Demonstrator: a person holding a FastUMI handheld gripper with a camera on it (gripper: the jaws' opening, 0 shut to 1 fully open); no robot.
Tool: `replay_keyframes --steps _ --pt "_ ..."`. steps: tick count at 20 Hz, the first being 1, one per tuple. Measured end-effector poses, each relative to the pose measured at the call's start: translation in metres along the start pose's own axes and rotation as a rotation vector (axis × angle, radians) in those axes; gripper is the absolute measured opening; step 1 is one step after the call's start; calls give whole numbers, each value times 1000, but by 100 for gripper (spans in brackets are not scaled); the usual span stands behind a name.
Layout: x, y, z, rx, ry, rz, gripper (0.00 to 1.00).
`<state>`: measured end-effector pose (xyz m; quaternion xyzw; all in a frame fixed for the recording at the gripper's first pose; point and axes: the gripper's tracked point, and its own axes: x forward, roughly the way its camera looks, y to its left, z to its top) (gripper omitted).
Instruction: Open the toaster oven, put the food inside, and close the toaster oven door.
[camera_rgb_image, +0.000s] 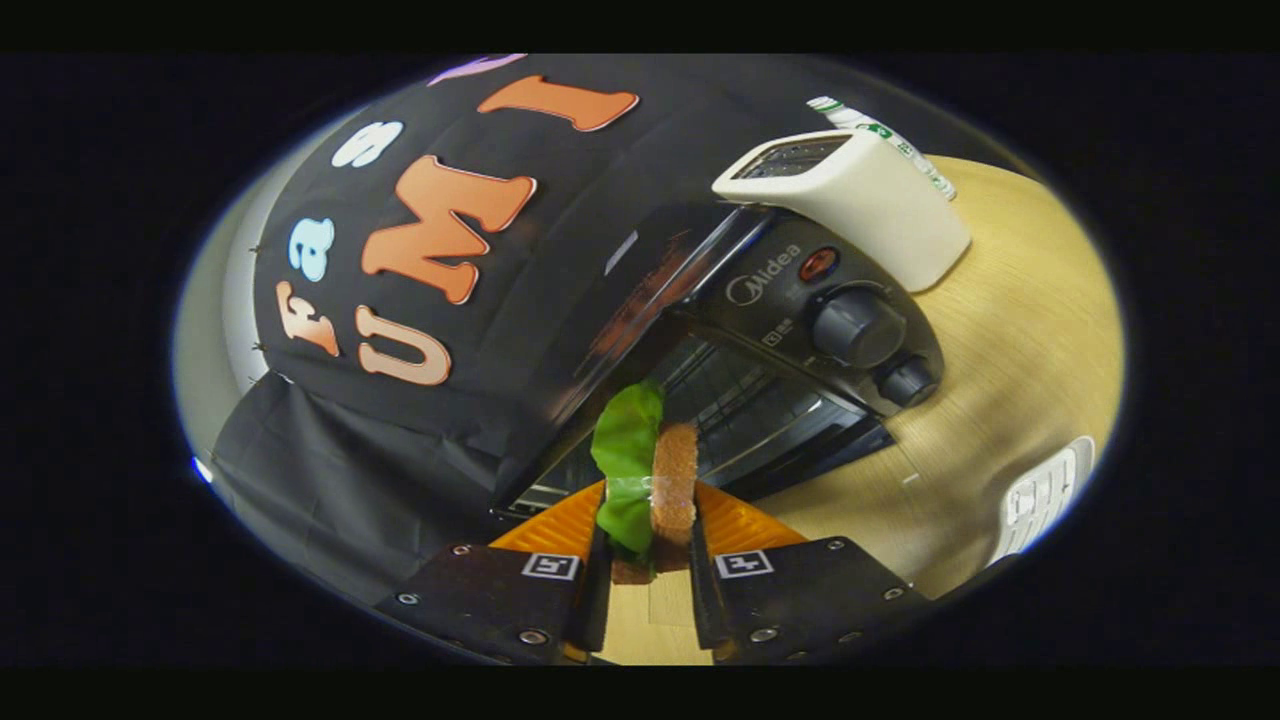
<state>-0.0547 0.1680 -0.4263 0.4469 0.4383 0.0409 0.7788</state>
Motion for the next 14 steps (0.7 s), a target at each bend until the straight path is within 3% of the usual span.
replay_keyframes --steps 7,14 --pt "46 -5 16 91 -101 -17 35" --pt "61 -22 28 -39 -207 -124 38"
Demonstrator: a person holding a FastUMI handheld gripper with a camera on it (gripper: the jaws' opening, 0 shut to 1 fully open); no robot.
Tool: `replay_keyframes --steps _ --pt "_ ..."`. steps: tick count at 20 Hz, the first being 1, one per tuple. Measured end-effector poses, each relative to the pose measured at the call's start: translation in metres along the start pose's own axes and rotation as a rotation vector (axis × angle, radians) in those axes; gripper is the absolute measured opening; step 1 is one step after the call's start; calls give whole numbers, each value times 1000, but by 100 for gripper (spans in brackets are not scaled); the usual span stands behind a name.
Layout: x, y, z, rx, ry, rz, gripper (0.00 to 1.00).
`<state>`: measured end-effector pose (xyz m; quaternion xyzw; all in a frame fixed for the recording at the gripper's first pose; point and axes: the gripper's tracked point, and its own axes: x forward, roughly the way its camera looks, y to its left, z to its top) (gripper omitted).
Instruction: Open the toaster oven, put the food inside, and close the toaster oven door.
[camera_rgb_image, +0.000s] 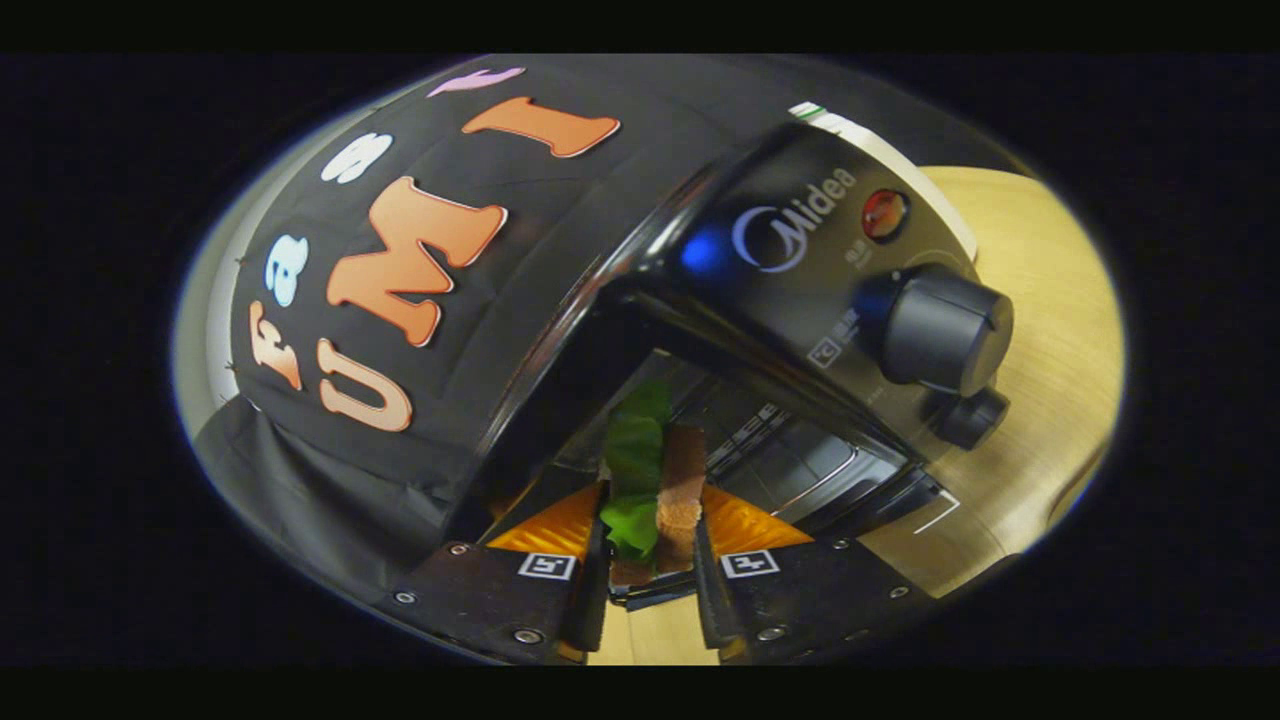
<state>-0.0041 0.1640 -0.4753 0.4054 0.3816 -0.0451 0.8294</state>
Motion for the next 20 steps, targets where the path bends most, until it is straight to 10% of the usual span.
replay_keyframes --steps 5,20 --pt "-11 -18 8 -97 9 -101 64" --pt "-124 -34 -21 -405 238 -77 78"
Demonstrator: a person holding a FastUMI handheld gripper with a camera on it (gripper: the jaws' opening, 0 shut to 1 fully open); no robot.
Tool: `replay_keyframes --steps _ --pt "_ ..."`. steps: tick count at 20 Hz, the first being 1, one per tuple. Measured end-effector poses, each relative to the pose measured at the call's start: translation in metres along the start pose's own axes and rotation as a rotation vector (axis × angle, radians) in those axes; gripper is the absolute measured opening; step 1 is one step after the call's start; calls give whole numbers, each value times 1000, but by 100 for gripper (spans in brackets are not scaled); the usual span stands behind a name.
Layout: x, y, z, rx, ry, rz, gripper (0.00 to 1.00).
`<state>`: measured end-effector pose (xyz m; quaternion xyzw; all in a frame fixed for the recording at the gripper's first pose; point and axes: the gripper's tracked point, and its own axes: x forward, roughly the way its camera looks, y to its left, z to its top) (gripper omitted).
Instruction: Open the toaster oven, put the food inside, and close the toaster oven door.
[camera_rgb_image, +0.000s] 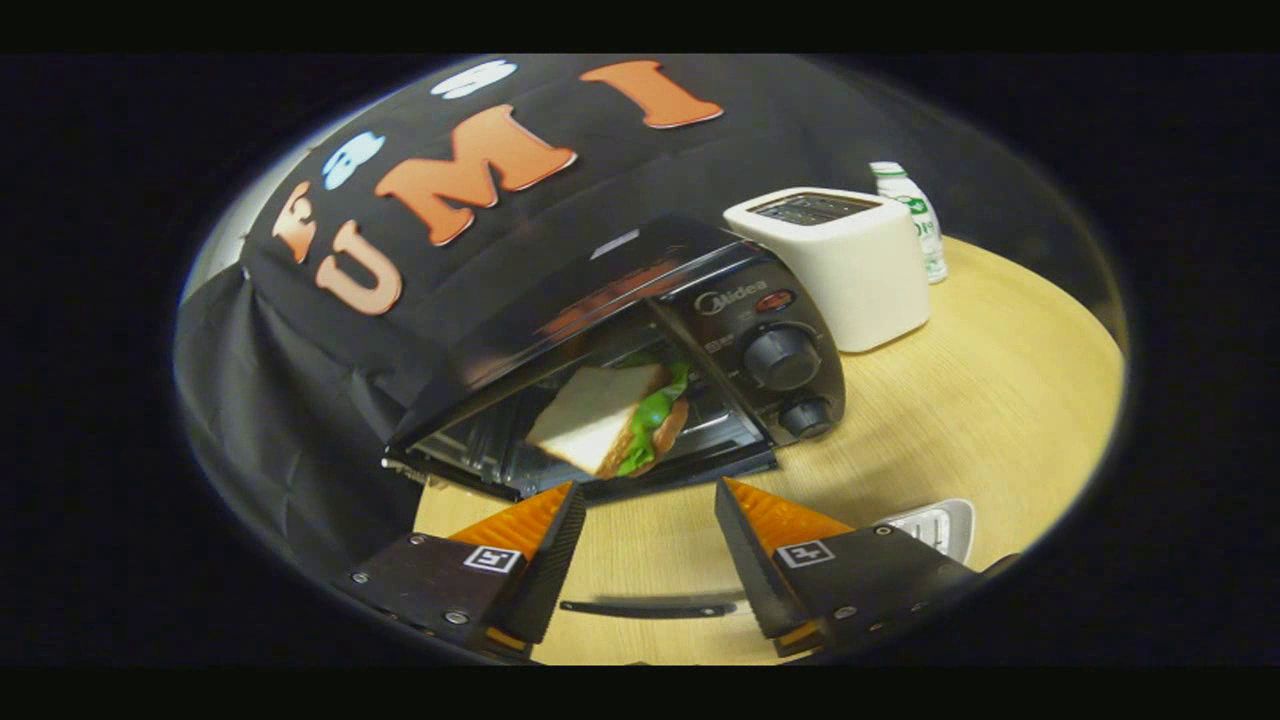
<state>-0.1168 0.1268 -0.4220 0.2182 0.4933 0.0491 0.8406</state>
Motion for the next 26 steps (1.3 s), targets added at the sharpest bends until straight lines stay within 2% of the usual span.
replay_keyframes --steps 1,2,3,5,10,13,21,26 --pt "-4 0 -9 -45 16 -3 85" --pt "-10 0 -18 -87 33 -7 87" --pt "-15 1 -26 -131 49 -8 94" --pt "-29 6 -43 -202 76 2 98" --pt "-42 11 -86 -272 164 31 99" --pt "-47 4 -105 -329 227 16 99" --pt "-26 -9 -150 -356 384 -2 99" --pt "-5 1 -151 -370 396 13 99"
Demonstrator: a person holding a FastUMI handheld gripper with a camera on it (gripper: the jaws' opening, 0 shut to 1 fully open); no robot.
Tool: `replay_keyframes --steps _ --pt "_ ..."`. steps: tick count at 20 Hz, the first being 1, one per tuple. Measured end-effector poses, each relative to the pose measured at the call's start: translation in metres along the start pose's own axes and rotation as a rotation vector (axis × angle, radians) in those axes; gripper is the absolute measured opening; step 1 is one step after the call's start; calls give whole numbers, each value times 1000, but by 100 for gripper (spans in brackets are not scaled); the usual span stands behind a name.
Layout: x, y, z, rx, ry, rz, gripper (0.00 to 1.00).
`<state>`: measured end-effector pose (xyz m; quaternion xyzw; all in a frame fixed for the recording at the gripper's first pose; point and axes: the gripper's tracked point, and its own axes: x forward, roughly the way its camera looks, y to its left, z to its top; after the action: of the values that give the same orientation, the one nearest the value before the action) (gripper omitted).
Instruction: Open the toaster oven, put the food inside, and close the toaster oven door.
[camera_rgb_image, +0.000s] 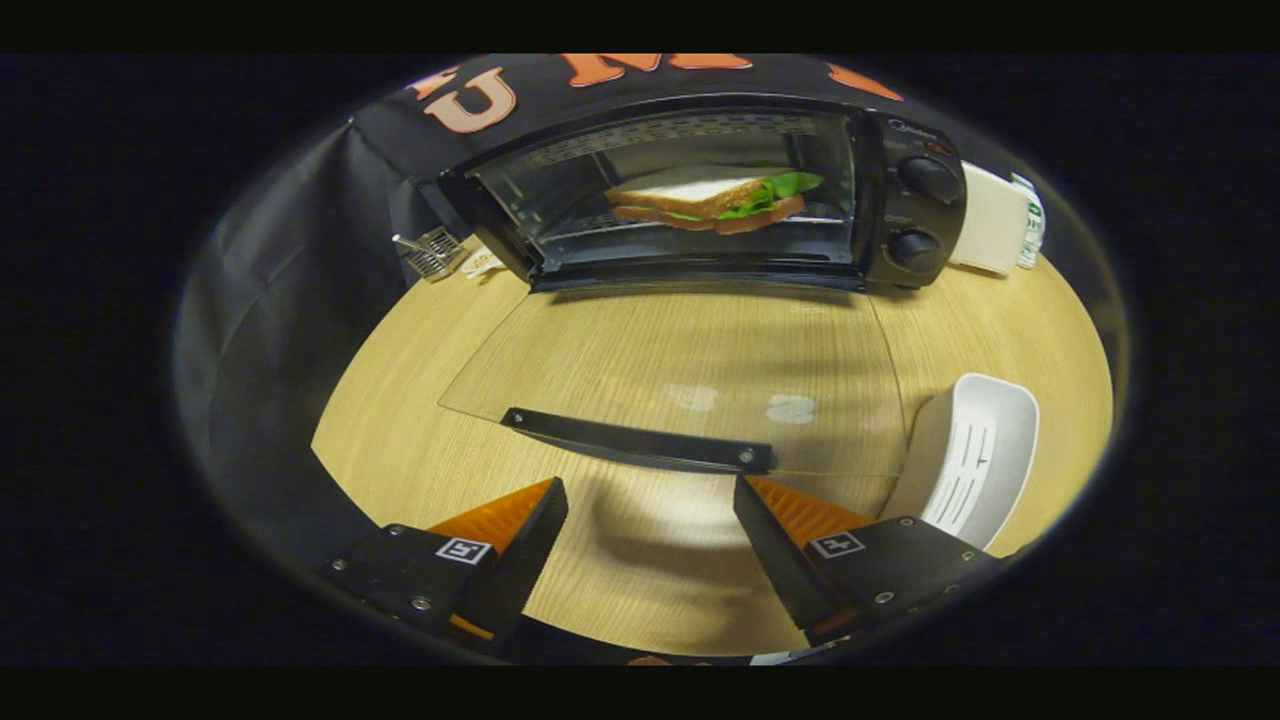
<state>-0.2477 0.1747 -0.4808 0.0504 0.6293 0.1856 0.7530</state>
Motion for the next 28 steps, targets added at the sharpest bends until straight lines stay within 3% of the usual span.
replay_keyframes --steps 7,28 --pt "-9 7 12 -3 -18 11 99" --pt "-45 -2 168 0 -318 -80 99"
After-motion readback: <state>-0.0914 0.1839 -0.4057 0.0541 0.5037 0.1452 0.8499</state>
